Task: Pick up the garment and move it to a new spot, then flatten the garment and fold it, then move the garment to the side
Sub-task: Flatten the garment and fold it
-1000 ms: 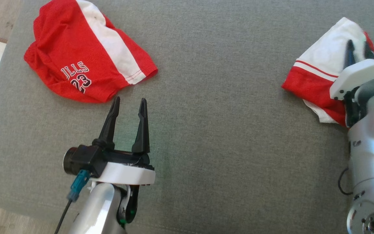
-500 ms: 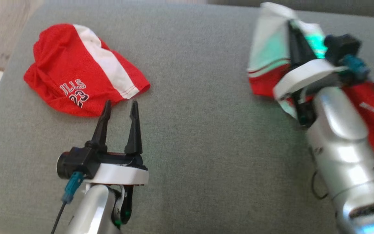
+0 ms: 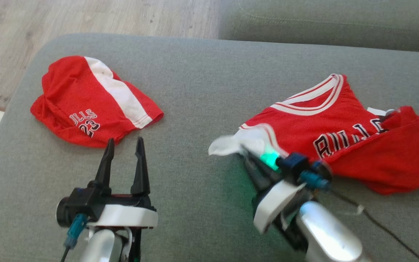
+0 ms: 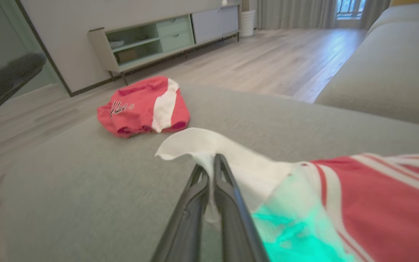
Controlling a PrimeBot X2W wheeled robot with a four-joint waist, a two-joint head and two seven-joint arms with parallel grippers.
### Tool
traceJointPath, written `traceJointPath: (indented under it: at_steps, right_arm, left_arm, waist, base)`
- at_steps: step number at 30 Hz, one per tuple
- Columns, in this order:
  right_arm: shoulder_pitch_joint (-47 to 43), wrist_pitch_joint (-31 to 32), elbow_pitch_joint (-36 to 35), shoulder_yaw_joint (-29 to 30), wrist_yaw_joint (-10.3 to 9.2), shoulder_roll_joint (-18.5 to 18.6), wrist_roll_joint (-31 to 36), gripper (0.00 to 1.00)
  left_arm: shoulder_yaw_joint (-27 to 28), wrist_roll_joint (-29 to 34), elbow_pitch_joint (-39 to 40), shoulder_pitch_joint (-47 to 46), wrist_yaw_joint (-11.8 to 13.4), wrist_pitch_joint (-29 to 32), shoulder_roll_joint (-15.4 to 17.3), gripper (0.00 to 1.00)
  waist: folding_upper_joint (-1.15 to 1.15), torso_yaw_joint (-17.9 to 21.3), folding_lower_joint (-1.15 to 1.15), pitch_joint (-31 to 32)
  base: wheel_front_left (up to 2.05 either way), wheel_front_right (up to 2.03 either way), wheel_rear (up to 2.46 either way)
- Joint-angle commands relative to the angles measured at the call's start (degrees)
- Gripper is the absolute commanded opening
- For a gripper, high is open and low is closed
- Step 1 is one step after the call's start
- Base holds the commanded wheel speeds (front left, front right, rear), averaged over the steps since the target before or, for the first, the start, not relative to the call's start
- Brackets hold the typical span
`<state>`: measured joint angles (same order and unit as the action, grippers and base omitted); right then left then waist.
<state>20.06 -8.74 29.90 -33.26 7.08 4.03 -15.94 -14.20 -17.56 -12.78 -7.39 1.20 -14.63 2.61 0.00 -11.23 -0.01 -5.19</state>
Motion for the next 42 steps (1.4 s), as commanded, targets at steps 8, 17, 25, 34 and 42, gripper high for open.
traceJointPath:
  at_steps: [8,17,25,34,42]
  right_arm:
    - [-2.3,2.0,-4.0,1.6,0.41,-1.1,1.8,1.0]
    - [-4.0,-2.1,-9.1,23.6,0.41,-1.1,6.9,1.0]
    - [-9.2,-5.1,-12.6,37.0,0.41,-1.1,6.0,1.0]
    - [-8.9,-5.9,-10.9,39.7,0.41,-1.1,6.0,1.0]
    - [2.6,-0.2,-5.1,46.7,0.41,-1.1,11.2,1.0]
  left_arm:
    - [4.0,1.5,1.1,0.7,-0.1,-0.4,0.3,1.0]
    - [4.7,1.2,3.1,1.0,-0.3,-0.4,0.3,1.0]
    - [3.3,0.6,4.1,0.8,-0.3,-0.4,0.3,1.0]
    - [1.6,1.0,3.7,-0.1,-0.4,-0.4,0.3,1.0]
    - [0.1,1.1,2.9,-2.5,-0.7,-0.4,0.3,1.0]
  waist:
    - [0.0,3.0,0.01,2.5]
    - [0.0,8.0,0.01,3.7]
    - [0.0,11.8,0.01,2.7]
    - [0.0,12.4,0.01,0.0]
    - [0.0,9.5,0.01,-5.0]
  base:
    - [0.0,0.0,0.0]
    - [0.0,0.0,0.0]
    - [0.0,0.0,0.0]
    - [0.0,0.0,0.0]
    - [0.0,0.0,0.0]
